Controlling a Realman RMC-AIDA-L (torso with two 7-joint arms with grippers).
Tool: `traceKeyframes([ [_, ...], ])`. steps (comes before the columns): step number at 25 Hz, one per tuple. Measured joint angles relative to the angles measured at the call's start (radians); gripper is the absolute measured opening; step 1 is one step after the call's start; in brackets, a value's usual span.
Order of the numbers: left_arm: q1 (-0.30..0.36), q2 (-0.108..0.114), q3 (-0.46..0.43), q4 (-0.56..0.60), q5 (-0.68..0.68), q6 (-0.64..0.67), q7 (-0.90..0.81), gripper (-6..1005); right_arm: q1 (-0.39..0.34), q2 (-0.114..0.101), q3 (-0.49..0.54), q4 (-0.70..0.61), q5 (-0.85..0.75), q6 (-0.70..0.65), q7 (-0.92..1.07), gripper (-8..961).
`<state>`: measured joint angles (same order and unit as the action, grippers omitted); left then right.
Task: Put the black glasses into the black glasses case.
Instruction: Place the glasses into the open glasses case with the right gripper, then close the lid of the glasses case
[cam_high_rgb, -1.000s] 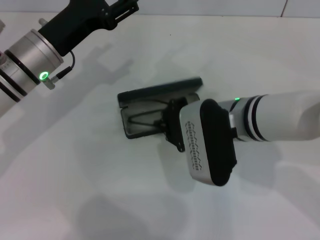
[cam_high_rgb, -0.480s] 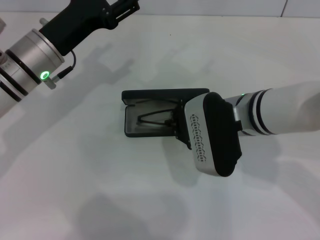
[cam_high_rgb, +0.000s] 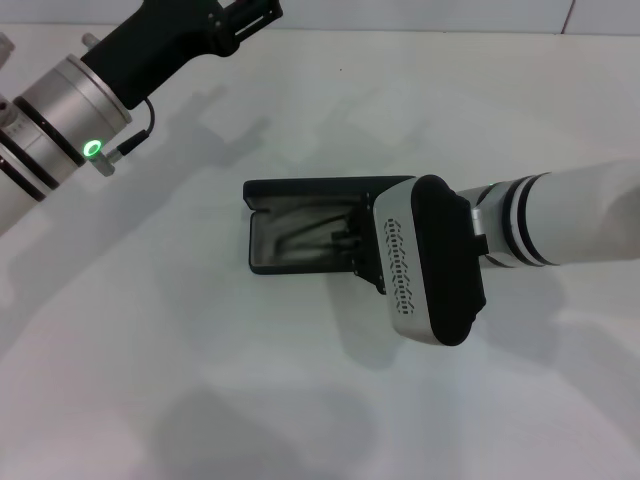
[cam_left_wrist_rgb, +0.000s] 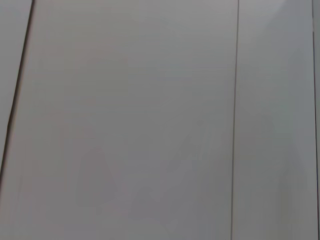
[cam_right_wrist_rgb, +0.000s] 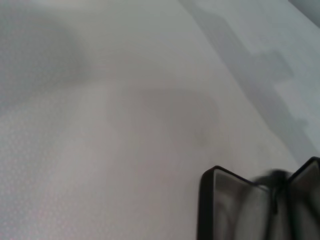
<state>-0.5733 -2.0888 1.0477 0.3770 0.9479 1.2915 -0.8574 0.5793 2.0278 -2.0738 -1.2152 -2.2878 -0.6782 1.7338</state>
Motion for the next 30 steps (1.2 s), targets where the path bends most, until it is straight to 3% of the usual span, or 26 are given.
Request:
traceKeyframes([
  [4, 0.001, 0.0, 0.0, 0.001, 0.0, 0.0, 0.0, 893, -0.005, 0.0, 0.004, -0.013, 0.001, -0.018, 0.003, 155],
  [9, 0.003, 0.0, 0.0, 0.002, 0.0, 0.0, 0.002, 893, -0.018, 0.0, 0.032, -0.036, 0.01, -0.066, 0.004, 363],
  [22, 0.009, 0.001, 0.0, 0.0, 0.0, 0.001, 0.005, 892, -0.055, 0.0, 0.11, -0.078, 0.015, -0.121, 0.048, 395],
  [30, 0.01, 0.0, 0.0, -0.004, 0.0, 0.005, 0.007, 893, -0.075, -0.003, 0.18, -0.128, 0.067, -0.227, 0.056, 417],
])
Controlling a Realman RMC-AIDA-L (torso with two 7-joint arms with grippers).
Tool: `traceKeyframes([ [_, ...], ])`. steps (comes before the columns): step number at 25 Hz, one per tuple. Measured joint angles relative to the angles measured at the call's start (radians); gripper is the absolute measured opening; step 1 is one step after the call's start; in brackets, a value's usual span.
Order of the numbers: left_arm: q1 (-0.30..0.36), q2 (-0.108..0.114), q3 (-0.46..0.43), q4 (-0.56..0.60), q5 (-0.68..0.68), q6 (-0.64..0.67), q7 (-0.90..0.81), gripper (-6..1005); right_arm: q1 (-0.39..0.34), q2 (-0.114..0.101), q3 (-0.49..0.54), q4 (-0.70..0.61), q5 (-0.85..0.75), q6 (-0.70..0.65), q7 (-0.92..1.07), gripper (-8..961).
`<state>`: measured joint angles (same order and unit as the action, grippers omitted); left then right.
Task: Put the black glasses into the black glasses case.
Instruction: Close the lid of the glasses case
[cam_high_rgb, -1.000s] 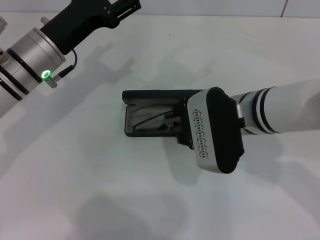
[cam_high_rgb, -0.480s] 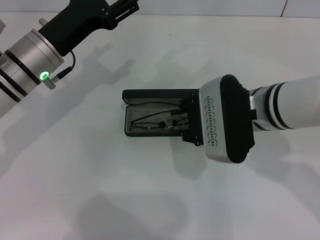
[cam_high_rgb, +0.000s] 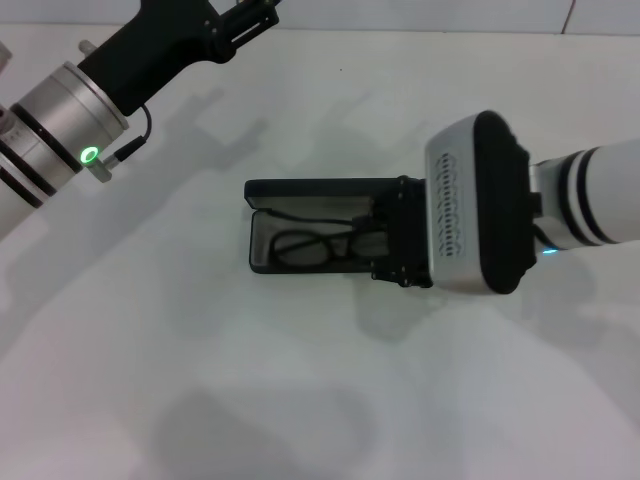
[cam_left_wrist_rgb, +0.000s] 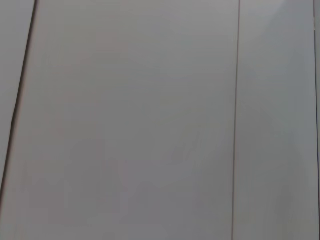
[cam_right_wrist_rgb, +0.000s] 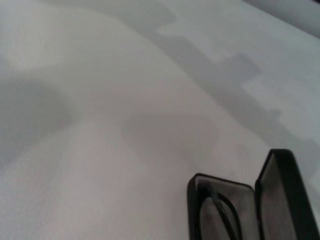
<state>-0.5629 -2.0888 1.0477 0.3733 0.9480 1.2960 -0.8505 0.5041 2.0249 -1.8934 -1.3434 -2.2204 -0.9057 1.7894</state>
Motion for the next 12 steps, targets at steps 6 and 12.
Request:
traceKeyframes([
  [6, 0.0, 0.0, 0.0, -0.001, 0.0, 0.002, 0.001, 893, -0.022, -0.001, 0.051, -0.027, 0.024, -0.023, 0.001, 434],
  [12, 0.005, 0.0, 0.0, -0.001, 0.0, 0.004, 0.001, 893, -0.046, -0.003, 0.148, -0.054, 0.113, -0.094, -0.019, 451],
])
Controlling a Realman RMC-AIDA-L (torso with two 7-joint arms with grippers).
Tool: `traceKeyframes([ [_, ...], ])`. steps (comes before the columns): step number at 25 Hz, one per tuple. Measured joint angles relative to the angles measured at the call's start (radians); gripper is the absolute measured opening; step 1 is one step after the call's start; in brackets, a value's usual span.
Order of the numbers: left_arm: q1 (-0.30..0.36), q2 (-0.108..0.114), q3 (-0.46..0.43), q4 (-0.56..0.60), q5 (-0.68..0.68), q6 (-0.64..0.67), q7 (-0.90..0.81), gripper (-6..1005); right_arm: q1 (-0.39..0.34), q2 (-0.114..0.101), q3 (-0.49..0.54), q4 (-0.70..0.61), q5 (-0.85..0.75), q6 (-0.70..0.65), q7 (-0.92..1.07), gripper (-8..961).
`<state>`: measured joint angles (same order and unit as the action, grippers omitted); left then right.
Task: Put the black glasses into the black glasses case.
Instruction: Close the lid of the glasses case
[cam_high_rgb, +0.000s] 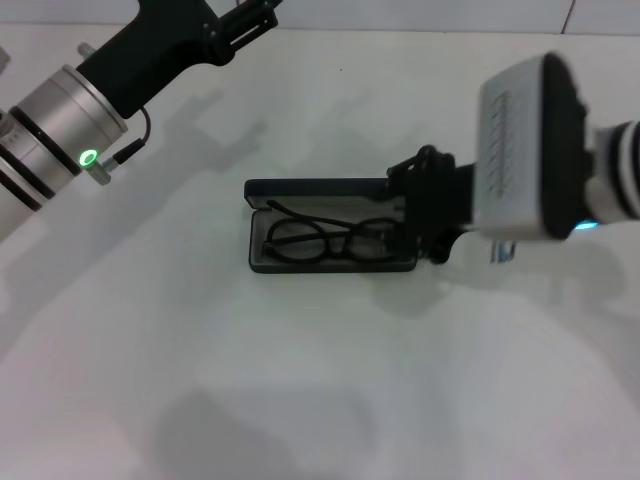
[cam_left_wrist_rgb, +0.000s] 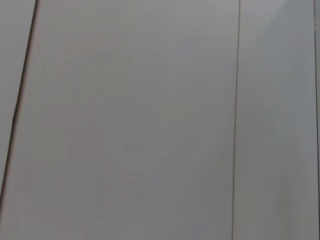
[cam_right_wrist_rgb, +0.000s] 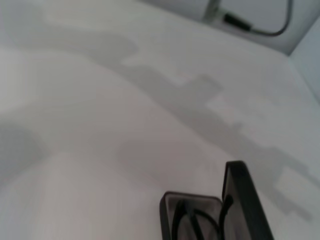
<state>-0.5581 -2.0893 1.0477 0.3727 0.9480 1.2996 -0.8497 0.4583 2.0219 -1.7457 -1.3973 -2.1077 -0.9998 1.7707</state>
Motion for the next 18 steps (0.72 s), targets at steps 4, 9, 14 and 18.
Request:
traceKeyframes([
  [4, 0.002, 0.0, 0.0, 0.0, 0.0, 0.0, 0.0, 893, -0.005, -0.002, 0.138, -0.002, 0.122, -0.133, -0.05, 462],
  [9, 0.006, 0.0, 0.007, -0.001, 0.007, -0.001, -0.005, 893, -0.009, -0.002, 0.347, 0.047, 0.272, -0.329, -0.125, 476],
  [14, 0.004, 0.002, 0.011, -0.015, 0.063, -0.015, -0.018, 892, -0.032, -0.001, 0.565, 0.167, 0.382, -0.37, -0.18, 490],
  [18, -0.008, 0.007, 0.012, 0.007, 0.194, -0.055, -0.094, 892, -0.05, -0.002, 0.713, 0.329, 0.525, -0.359, -0.297, 502],
])
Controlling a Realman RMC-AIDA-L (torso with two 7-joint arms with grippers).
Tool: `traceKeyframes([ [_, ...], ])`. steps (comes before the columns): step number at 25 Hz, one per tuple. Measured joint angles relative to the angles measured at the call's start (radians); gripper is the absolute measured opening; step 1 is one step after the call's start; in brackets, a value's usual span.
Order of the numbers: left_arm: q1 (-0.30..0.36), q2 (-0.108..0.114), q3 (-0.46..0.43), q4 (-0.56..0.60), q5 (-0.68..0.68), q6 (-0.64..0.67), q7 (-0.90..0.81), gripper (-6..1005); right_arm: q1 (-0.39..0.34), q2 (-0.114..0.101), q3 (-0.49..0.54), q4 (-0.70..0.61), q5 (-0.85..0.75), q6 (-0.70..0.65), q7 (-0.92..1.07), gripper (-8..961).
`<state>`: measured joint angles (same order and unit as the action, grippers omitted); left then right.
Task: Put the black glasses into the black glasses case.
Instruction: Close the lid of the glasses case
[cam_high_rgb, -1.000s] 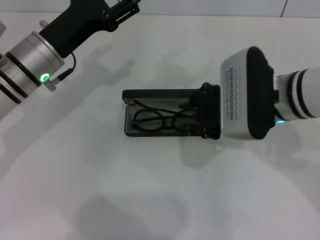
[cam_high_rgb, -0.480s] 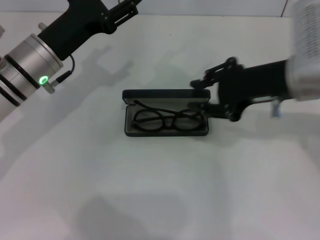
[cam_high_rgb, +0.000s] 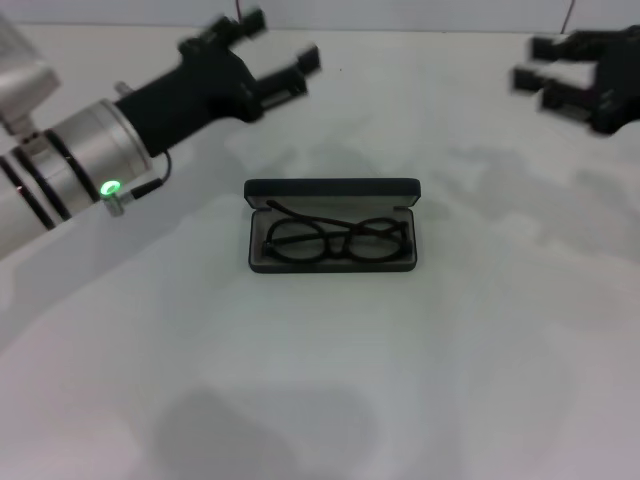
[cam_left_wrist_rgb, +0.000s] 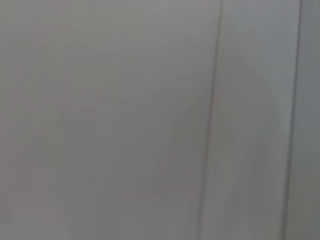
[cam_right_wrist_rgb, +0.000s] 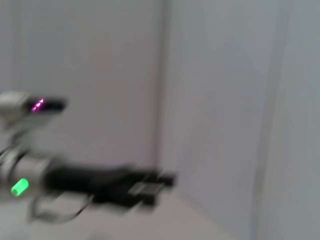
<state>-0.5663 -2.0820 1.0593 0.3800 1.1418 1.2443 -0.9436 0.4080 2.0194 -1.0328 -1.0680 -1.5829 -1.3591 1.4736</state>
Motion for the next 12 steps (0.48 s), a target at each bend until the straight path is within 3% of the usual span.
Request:
traceKeyframes([
  [5, -0.024, -0.002, 0.001, 0.041, 0.181, -0.065, -0.093, 891, 0.003, -0.003, 0.108, 0.179, 0.113, -0.004, -0.116, 516],
  [12, -0.068, -0.006, 0.001, 0.042, 0.326, -0.171, -0.157, 889, 0.006, -0.001, 0.109, 0.222, 0.113, 0.0, -0.146, 535],
])
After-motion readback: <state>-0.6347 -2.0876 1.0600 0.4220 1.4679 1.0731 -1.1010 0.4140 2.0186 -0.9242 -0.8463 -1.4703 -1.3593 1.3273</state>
